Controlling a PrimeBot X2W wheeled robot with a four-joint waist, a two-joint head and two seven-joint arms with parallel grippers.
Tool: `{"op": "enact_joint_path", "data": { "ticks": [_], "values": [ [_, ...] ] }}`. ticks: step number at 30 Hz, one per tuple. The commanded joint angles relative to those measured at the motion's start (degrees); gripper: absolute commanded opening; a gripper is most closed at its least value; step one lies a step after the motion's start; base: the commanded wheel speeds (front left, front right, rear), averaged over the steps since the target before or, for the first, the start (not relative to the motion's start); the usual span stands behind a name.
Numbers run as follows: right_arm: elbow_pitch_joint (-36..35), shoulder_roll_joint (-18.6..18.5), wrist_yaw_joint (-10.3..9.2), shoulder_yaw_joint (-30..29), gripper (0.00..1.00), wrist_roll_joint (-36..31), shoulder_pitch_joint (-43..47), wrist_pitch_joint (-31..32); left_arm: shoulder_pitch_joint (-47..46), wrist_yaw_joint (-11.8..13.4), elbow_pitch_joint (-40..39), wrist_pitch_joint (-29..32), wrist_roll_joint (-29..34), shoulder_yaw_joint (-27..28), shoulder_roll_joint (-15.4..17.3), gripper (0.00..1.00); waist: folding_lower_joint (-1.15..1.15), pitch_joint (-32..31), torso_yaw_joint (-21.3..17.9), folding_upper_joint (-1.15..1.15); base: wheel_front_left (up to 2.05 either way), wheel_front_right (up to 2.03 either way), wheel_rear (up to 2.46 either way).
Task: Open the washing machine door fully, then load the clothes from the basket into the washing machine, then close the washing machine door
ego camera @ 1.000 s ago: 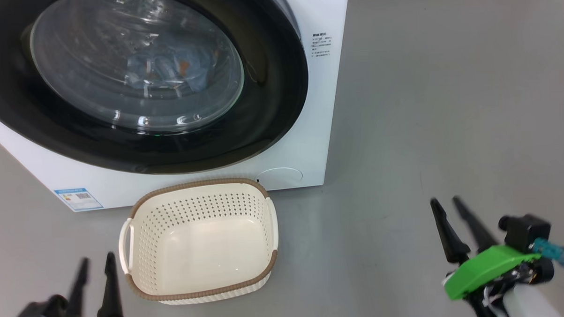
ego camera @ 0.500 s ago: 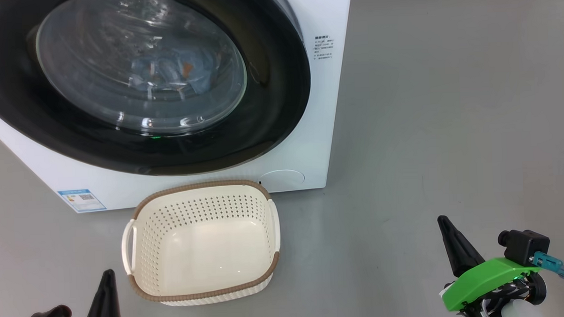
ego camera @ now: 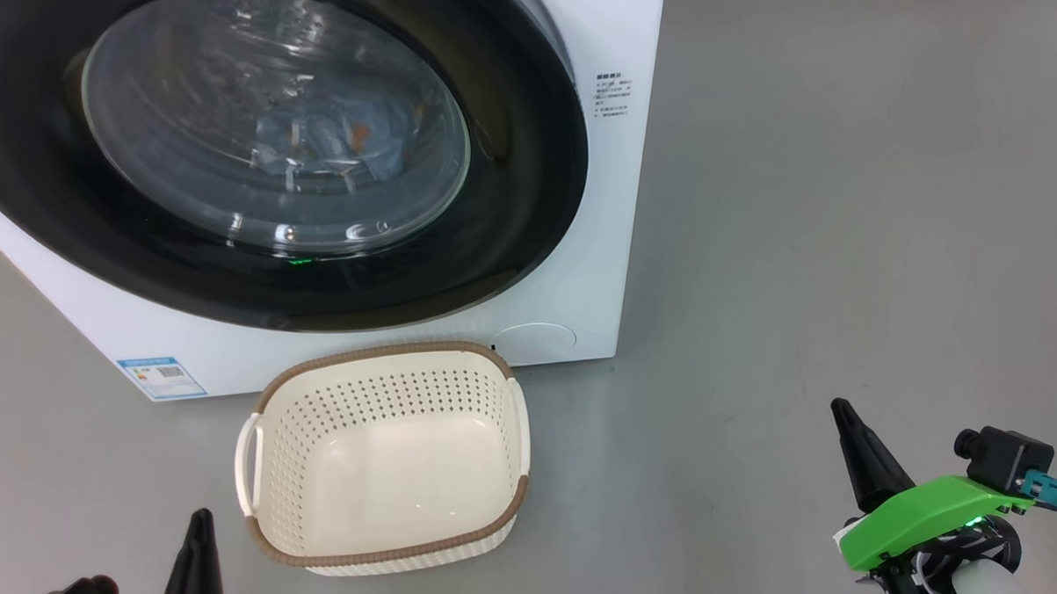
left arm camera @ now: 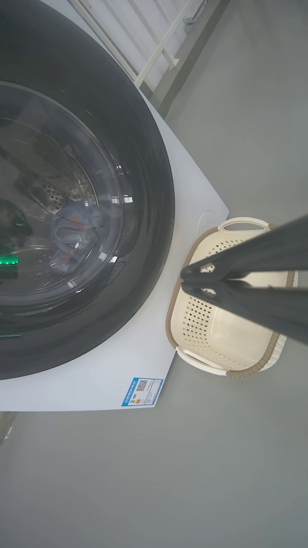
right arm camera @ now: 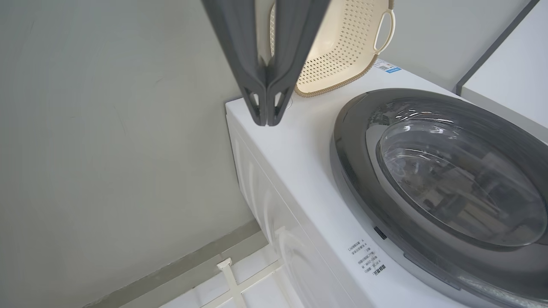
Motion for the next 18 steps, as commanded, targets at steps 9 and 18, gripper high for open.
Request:
{"op": "enact_joint_path", "data": {
  "ticks": [9,18],
  "values": [
    [-2.71,0.32,0.02,-1.34,0.00,5.89,0.16,1.60,-1.99,-0.05,-1.45,1.65,-6.26,1.40,0.45,0.00,-0.01,-0.45,0.33,0.00,0.00,0.00,0.00],
    [-3.75,0.86,0.03,-2.31,0.00,10.54,0.68,3.12,-2.31,-0.06,-1.57,3.17,-11.45,1.83,0.23,0.00,-0.01,-0.87,0.64,0.00,0.00,0.00,0.00]
  ]
}}
